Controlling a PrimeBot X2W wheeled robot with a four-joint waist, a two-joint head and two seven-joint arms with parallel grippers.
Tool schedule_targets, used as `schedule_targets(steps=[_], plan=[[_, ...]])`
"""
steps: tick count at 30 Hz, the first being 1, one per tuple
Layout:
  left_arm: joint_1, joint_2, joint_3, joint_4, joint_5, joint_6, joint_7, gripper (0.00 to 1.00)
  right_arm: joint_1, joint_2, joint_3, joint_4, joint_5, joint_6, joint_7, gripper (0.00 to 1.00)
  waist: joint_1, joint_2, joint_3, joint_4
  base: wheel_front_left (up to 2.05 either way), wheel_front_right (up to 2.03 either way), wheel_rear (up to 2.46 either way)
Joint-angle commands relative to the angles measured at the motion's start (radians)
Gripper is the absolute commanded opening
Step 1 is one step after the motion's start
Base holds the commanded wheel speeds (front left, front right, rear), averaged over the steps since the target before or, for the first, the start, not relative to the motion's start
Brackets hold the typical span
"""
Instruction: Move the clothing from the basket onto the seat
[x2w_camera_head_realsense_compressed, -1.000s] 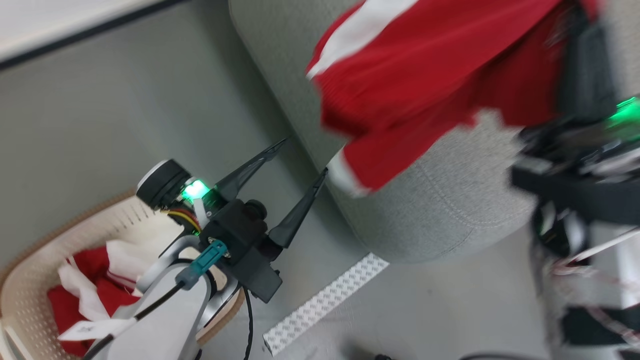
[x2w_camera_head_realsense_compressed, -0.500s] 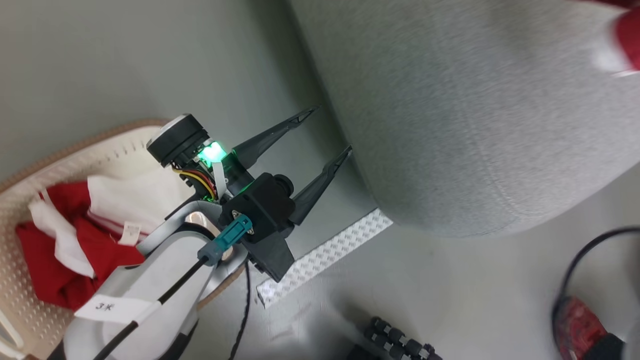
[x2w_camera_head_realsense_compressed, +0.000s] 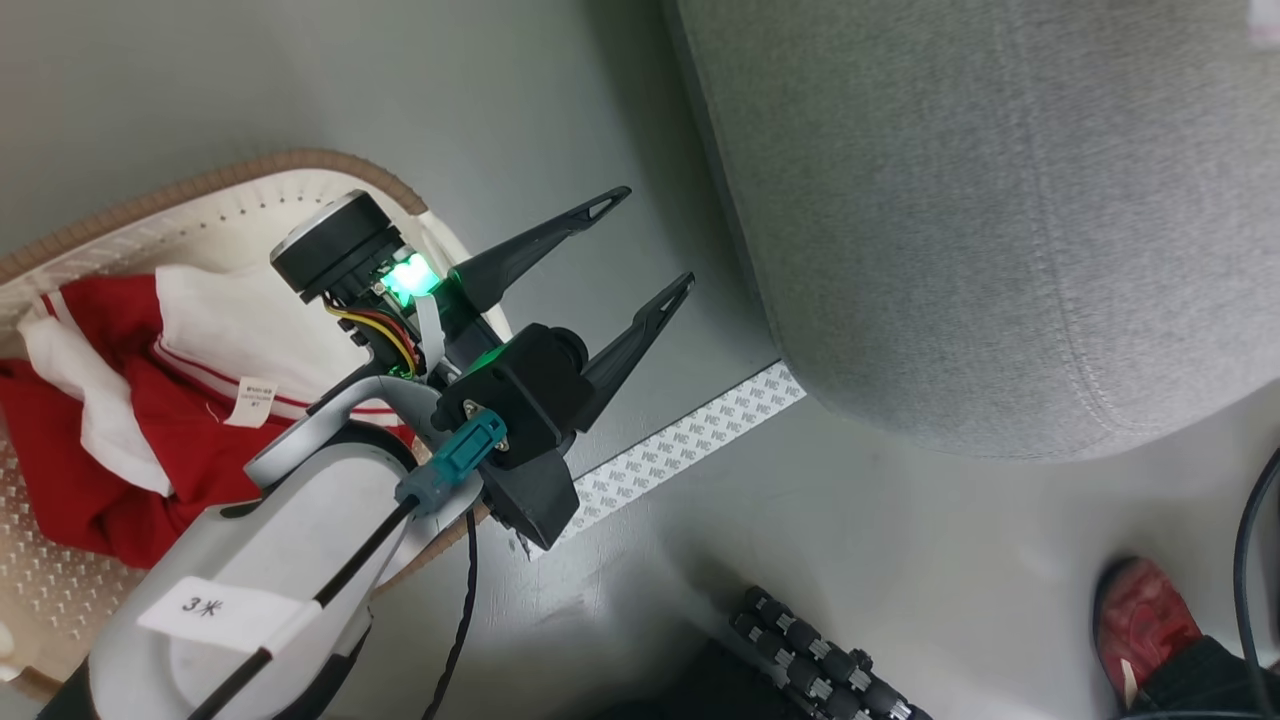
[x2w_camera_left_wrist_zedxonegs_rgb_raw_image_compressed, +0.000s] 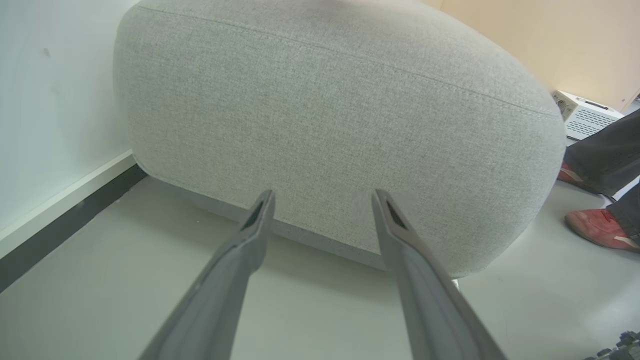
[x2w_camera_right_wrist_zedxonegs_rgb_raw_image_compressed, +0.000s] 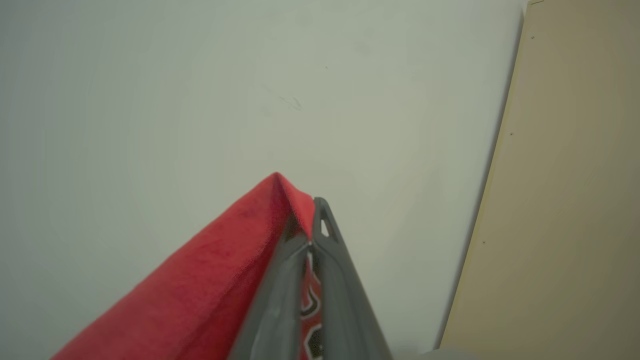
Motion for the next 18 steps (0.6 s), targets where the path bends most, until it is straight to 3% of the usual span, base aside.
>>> schedule_targets(steps=[1,7,17,18], plan=[[-0.004,0.010,-0.006,-0.006,-0.009,0.000,0.007,1.00,-0.003,-0.007,-0.018,0.032,-0.016,0.000,-0.002,0.00,-0.0001,-0.0002,0.021,0.006,0.00,0.00,0.00],[0.009,0.023,-0.013,-0.017,-0.021,0.001,0.015,1.00,-0.002,0.025,-0.066,0.204,-0.057,0.000,-0.002,0.00,-0.0001,-0.0002,0.034,0.011,0.00,0.00,0.00],[0.009,0.031,-0.015,-0.016,-0.031,0.007,0.030,1.00,-0.012,0.090,-0.018,0.495,-0.113,0.000,-0.002,0.00,-0.0001,-0.0002,0.021,0.001,0.00,0.00,0.00],[0.013,0.032,-0.015,-0.017,-0.032,0.008,0.030,1.00,-0.003,0.103,-0.020,0.527,-0.119,0.000,-0.002,0.05,-0.0001,-0.0002,0.018,-0.001,0.00,0.00,0.00]])
